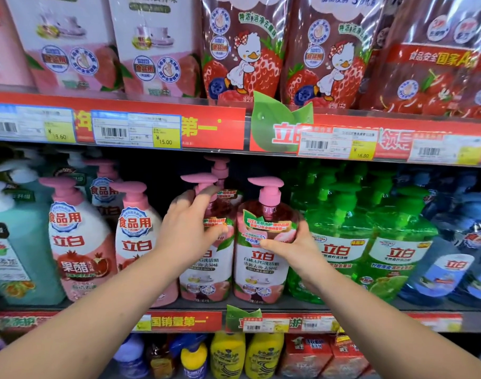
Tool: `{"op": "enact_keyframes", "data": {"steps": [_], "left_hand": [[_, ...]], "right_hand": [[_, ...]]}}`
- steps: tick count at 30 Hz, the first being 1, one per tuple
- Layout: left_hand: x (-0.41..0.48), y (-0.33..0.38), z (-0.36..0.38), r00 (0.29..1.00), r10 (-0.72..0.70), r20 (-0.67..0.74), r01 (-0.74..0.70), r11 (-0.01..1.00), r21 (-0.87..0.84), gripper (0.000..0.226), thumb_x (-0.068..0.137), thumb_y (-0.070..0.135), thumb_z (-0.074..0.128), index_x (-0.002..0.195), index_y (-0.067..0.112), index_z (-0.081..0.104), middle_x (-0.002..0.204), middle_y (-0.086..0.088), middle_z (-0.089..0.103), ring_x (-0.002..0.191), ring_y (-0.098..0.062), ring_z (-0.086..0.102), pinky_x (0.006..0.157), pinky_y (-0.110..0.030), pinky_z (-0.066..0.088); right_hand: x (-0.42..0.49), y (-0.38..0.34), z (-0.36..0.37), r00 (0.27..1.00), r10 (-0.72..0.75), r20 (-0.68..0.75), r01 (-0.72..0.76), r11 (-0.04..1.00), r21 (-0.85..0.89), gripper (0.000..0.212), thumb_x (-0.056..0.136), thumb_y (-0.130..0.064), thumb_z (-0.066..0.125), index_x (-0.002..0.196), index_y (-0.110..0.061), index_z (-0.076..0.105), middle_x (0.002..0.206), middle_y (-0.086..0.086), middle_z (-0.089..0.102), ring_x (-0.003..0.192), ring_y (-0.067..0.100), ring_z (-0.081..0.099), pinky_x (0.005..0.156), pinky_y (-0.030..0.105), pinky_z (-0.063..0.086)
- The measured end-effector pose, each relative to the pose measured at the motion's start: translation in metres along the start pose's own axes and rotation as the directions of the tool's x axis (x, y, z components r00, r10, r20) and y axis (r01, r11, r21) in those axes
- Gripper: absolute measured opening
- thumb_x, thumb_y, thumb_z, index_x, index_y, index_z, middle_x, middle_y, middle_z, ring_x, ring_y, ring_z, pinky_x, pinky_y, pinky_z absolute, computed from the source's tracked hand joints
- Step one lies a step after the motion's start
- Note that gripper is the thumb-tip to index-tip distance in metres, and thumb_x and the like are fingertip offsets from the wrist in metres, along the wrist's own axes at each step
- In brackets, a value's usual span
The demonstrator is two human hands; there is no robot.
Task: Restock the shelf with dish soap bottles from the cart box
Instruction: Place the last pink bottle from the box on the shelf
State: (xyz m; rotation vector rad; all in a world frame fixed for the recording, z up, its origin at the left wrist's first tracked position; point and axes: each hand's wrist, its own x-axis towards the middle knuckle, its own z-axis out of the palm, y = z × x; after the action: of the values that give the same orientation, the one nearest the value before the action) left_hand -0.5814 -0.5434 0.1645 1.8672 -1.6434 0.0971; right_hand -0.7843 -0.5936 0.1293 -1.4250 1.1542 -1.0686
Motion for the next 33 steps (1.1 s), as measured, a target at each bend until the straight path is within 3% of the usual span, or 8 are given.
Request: {"op": "enact_keyframes", "data": {"steps": [3, 5, 9, 11, 18, 21, 27, 33], "left_hand": [[-0.001, -0.002, 0.000, 1.000, 0.004, 0.006, -0.004, 1.000, 0.017, 0.074, 0.078, 0.054, 0.064, 0.140, 0.040, 0.026, 0.115, -0.010, 0.049, 0.117, -0.031, 0.040, 0.085, -0.035, 0.037], [-0.001, -0.002, -0.001, 1.000, 0.009, 0.005, -0.009, 1.000, 0.013, 0.075, 0.077, 0.055, 0.063, 0.140, 0.041, 0.025, 0.116, -0.009, 0.049, 0.118, -0.030, 0.040, 0.086, -0.035, 0.037], [0.000, 0.000, -0.001, 1.000, 0.016, 0.006, -0.016, 1.000, 0.004, 0.076, 0.076, 0.056, 0.065, 0.140, 0.041, 0.026, 0.120, -0.010, 0.048, 0.118, -0.031, 0.040, 0.087, -0.036, 0.038], [-0.001, 0.000, -0.001, 1.000, 0.017, 0.003, -0.017, 1.000, -0.014, 0.076, 0.075, 0.056, 0.066, 0.139, 0.041, 0.028, 0.121, -0.010, 0.048, 0.118, -0.031, 0.041, 0.089, -0.037, 0.038], [0.000, -0.002, -0.001, 0.999, 0.030, -0.014, -0.030, 0.999, 0.016, 0.078, 0.075, 0.056, 0.065, 0.141, 0.041, 0.027, 0.117, -0.012, 0.050, 0.117, -0.032, 0.041, 0.091, -0.037, 0.036], [0.001, -0.002, -0.002, 0.999, 0.033, -0.015, -0.032, 0.999, 0.038, 0.077, 0.074, 0.059, 0.064, 0.139, 0.041, 0.029, 0.113, -0.012, 0.053, 0.115, -0.033, 0.043, 0.090, -0.038, 0.037], [0.003, -0.001, -0.008, 0.999, 0.041, -0.025, -0.039, 0.997, 0.065, 0.075, 0.068, 0.061, 0.068, 0.132, 0.035, 0.040, 0.113, -0.011, 0.055, 0.113, -0.033, 0.045, 0.088, -0.037, 0.038], [0.002, 0.001, -0.009, 1.000, 0.026, -0.010, -0.025, 0.998, 0.058, 0.073, 0.071, 0.058, 0.068, 0.134, 0.035, 0.038, 0.117, -0.011, 0.055, 0.114, -0.033, 0.044, 0.088, -0.037, 0.038]], "right_hand": [[-0.003, -0.004, 0.006, 0.998, -0.030, -0.059, 0.043, 0.969, 0.244, 0.066, 0.086, -0.030, 0.065, 0.142, -0.025, 0.030, 0.111, 0.008, 0.065, 0.087, -0.004, 0.066, 0.063, 0.007, 0.049], [-0.004, -0.011, 0.010, 0.991, 0.006, -0.133, 0.043, 0.932, 0.360, 0.047, 0.093, -0.030, 0.055, 0.137, -0.022, 0.042, 0.114, 0.005, 0.066, 0.091, 0.006, 0.068, 0.060, 0.012, 0.053], [0.000, -0.030, 0.013, 0.967, -0.173, -0.188, 0.178, 0.984, 0.008, 0.041, 0.096, -0.012, 0.046, 0.137, -0.016, 0.046, 0.104, 0.000, 0.066, 0.072, 0.022, 0.066, 0.060, 0.021, 0.053], [0.002, -0.038, 0.013, 0.959, -0.234, -0.163, 0.203, 0.962, -0.185, 0.036, 0.094, -0.016, 0.048, 0.129, -0.019, 0.054, 0.095, 0.007, 0.068, 0.056, 0.010, 0.058, 0.052, 0.014, 0.047], [0.003, -0.058, -0.004, 0.966, -0.234, 0.109, 0.248, 0.728, -0.639, 0.042, 0.068, -0.060, 0.066, 0.093, -0.027, 0.061, 0.077, -0.008, 0.069, 0.062, -0.003, 0.062, 0.055, 0.014, 0.045], [0.009, -0.068, -0.008, 0.964, -0.174, 0.199, 0.263, 0.559, -0.786, 0.056, 0.063, -0.057, 0.075, 0.102, -0.020, 0.059, 0.090, -0.004, 0.065, 0.079, 0.011, 0.062, 0.068, 0.027, 0.048], [0.013, -0.079, -0.015, 0.953, -0.107, 0.284, 0.297, 0.520, -0.801, 0.064, 0.067, -0.042, 0.080, 0.116, -0.010, 0.054, 0.113, 0.007, 0.062, 0.094, 0.017, 0.054, 0.069, 0.022, 0.033], [0.016, -0.077, -0.015, 0.951, -0.110, 0.290, 0.302, 0.534, -0.790, 0.069, 0.067, -0.043, 0.080, 0.121, -0.010, 0.053, 0.120, 0.008, 0.062, 0.108, 0.023, 0.058, 0.077, 0.025, 0.039]]}}
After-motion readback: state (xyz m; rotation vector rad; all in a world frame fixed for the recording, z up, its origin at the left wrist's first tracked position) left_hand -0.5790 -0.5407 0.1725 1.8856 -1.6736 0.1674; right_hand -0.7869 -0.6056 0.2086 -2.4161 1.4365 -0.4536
